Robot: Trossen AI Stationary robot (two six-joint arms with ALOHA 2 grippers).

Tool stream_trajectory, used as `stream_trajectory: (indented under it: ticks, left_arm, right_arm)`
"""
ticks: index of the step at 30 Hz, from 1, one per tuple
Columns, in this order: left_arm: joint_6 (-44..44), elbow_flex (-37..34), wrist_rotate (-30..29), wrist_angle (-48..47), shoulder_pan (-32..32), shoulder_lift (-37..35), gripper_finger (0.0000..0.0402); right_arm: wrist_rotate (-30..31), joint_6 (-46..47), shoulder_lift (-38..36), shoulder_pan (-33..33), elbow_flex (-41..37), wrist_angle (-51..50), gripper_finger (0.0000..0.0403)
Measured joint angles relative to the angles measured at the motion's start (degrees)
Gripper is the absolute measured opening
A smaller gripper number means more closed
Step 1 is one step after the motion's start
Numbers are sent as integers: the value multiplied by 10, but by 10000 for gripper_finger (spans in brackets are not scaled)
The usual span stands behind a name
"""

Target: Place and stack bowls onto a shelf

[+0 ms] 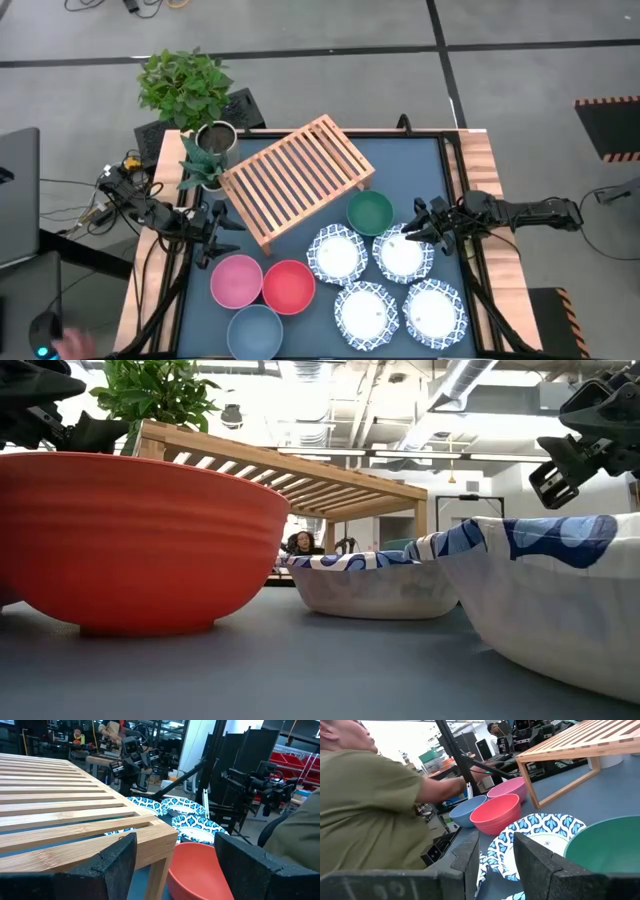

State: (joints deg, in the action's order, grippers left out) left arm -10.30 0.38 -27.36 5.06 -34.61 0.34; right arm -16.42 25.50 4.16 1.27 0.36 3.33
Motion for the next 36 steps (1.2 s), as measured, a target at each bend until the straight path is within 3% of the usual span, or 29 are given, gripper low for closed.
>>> stream_trajectory:
  ticks: [12,23,28,32,36]
  left_arm:
    - [6,0,0,0,0,0,251]
    - [102,0,-4,5,0,0,251]
    - [125,0,-21,63,0,0,251]
    - [209,0,-66,146,5,0,251]
    - [289,0,-46,225,11,0,251]
  right_arm:
    - [0,0,0,0,0,0,144]
    - [0,0,0,0,0,0,144]
    - [0,0,0,0,0,0,144]
    - [0,0,0,0,0,0,144]
    - [0,0,0,0,0,0,144]
